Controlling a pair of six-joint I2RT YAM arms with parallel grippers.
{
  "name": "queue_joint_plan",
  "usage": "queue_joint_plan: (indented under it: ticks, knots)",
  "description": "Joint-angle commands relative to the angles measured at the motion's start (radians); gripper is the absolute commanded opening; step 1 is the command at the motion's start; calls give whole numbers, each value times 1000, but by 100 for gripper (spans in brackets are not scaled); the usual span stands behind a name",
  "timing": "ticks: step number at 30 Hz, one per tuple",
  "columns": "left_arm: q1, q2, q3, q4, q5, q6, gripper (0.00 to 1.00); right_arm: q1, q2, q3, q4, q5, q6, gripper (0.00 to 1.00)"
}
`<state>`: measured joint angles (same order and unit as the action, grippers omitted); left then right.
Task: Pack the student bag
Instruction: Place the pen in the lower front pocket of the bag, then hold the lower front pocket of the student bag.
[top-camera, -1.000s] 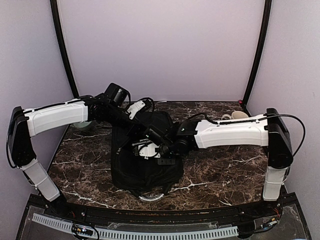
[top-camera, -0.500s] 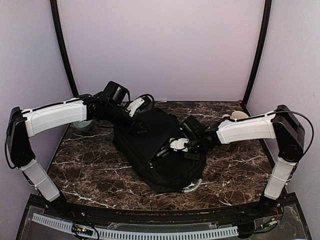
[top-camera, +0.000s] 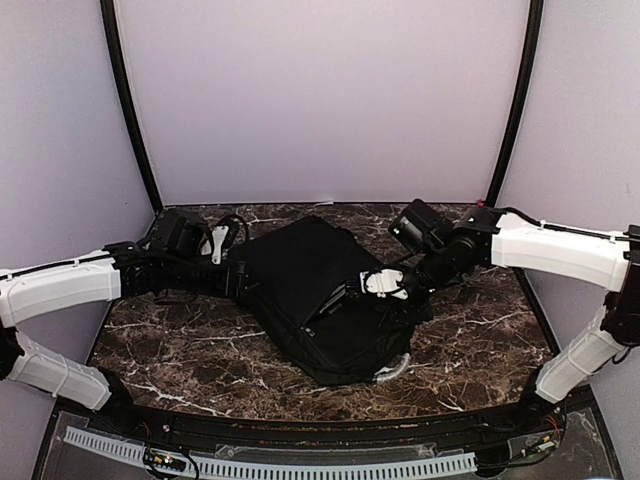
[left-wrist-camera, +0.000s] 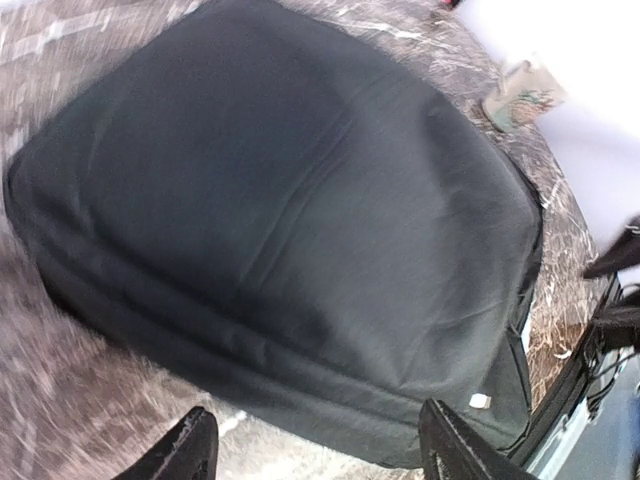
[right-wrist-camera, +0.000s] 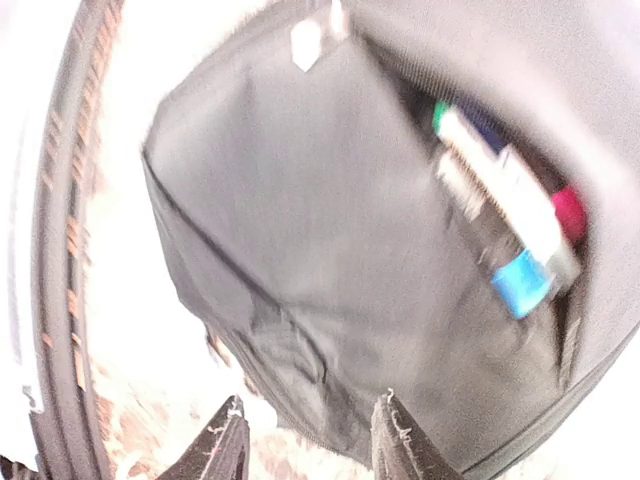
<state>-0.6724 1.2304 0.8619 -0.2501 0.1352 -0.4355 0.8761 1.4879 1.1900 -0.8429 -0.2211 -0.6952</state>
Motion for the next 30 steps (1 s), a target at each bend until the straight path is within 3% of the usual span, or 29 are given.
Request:
queue_joint_plan:
  ticks: [1,5,7,9,13,23,30]
  knots:
    - [-4,-39,-117,121,2,-234,71,-10,9,95,8,-190,70,42]
    - [-26,-56,-185,176,38,-346,71,-16,68,185,148,-195,160,42]
    - [-49,-53,-207,180,28,-396,83,-28,96,236,194,-246,190,42]
    - [-78,-43,-224,196,5,-439,87,-45,148,244,269,-288,239,42]
    - [-127,-9,-267,266,-8,-527,86,-67,234,223,385,-284,324,40]
    - [-182,160,-284,498,59,-596,85,-72,393,131,444,-222,398,36]
    - [-184,262,-261,605,98,-592,75,-73,421,131,441,-211,399,36]
